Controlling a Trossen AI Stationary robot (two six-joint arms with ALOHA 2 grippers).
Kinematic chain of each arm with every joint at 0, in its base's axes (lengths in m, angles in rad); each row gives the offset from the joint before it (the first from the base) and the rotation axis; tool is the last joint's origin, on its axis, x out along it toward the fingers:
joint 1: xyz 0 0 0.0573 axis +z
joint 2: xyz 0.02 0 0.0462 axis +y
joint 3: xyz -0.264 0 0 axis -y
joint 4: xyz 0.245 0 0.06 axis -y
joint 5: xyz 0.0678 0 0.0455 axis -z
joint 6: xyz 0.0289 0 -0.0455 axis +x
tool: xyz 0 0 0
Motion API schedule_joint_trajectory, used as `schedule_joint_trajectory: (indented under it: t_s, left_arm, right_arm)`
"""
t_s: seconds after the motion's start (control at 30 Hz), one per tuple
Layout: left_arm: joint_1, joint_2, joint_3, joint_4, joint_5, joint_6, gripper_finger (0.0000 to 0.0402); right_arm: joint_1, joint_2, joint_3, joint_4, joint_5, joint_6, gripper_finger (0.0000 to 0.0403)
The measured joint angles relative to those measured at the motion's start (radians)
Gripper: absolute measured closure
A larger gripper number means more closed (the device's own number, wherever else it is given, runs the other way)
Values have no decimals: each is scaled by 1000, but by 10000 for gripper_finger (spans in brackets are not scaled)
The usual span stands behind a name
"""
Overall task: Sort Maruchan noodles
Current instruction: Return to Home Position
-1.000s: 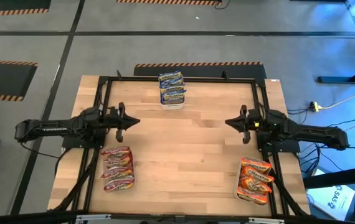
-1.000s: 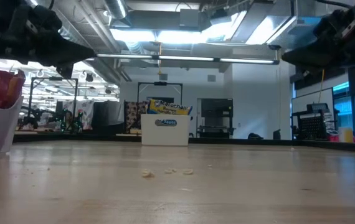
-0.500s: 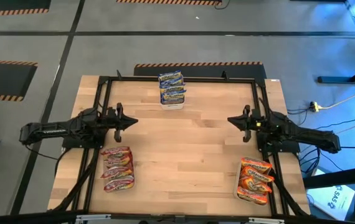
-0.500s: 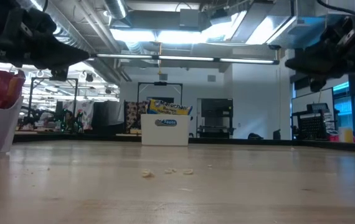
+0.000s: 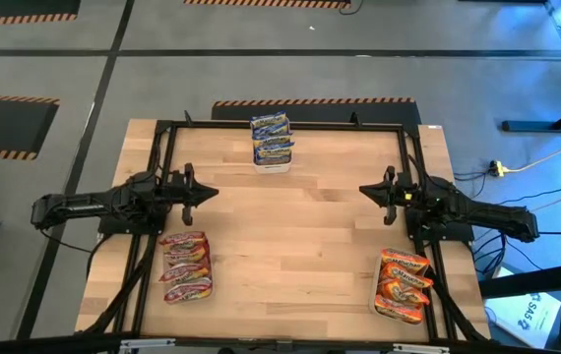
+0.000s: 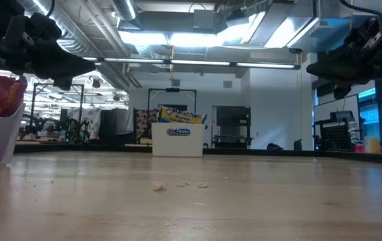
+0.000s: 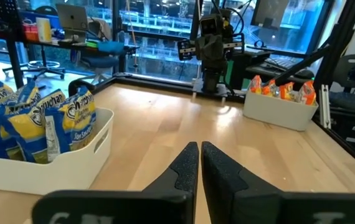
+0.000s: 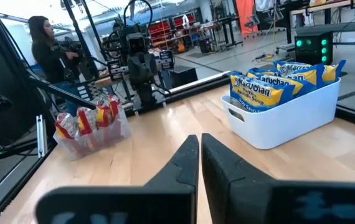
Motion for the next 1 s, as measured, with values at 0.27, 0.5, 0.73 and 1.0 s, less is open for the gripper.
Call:
schedule_joint_trajectory:
  t_s: [0.27,0.5,0.73,1.0]
  left_arm:
    - [0,0,0,2,-7,21,394]
    - [0,0,0,2,-6,23,386]
    - [0,0,0,2,-6,23,385]
    - [0,0,0,2,-6,23,385]
  right_arm:
    - [0,0,0,-1,0,0,393]
    - [0,0,0,-1,-1,0,393]
    - [0,0,0,-2,-1,0,393]
    - [0,0,0,-2,-1,-1,393]
